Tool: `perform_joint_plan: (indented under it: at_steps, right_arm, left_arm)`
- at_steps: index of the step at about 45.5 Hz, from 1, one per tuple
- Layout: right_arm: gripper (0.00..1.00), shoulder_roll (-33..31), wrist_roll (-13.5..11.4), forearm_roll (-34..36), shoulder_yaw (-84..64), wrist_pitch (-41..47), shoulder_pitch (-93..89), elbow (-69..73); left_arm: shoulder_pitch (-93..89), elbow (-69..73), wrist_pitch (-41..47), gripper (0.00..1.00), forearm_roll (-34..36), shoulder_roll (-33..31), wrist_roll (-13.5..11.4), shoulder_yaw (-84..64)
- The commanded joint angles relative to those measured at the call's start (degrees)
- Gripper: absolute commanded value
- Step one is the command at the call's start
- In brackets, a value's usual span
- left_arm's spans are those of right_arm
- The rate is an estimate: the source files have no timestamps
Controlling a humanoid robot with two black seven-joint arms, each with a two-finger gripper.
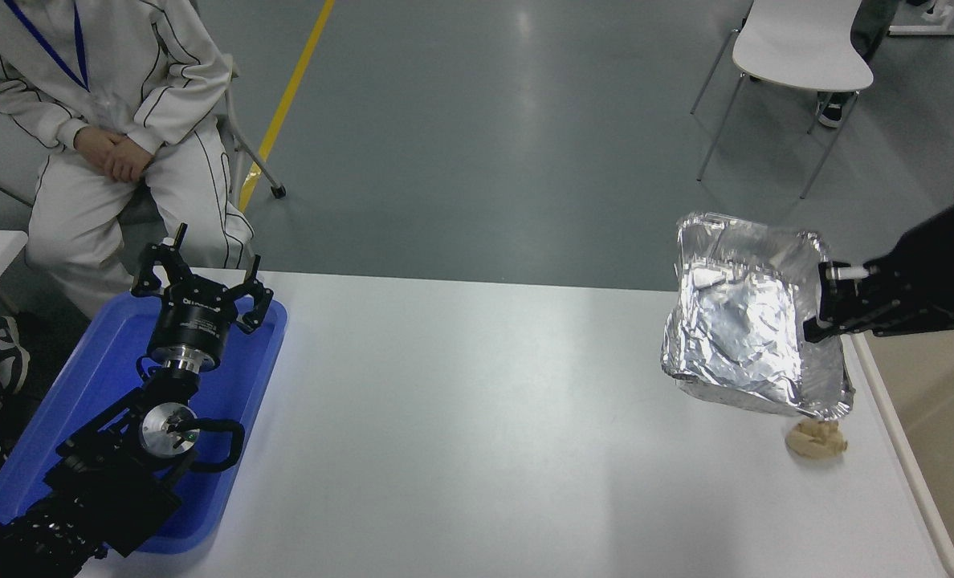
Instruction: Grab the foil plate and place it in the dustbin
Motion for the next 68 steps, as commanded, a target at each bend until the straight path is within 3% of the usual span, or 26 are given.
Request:
perform_joint_plan:
  at_steps: [1,41,55,68]
  right_arm:
    - [0.0,-0.3,-0.1,0.0,-1.5,1.7,4.2,0.6]
    - [0.0,-7.1,-0.1,-0.5,-9.9,1.2,4.3,-2.0]
    - [0.0,-12.9,-0.1,-0.5,-18.0,-0.1,1.0,-13.6]
    - [0.0,-17.6,0.0,1.1,-11.6,-2.7,-19.1,-30.8]
  left_arm:
    - [0.0,0.0,0.0,1.0,0.0,0.0,0.0,0.0]
    - [0.0,0.0,0.0,1.0,0.0,0.0,0.0,0.0]
    - [0.0,0.0,0.0,1.0,0.0,0.0,0.0,0.0]
    - [-0.1,0.0,0.0,1.0,0.0,0.0,0.0,-0.1]
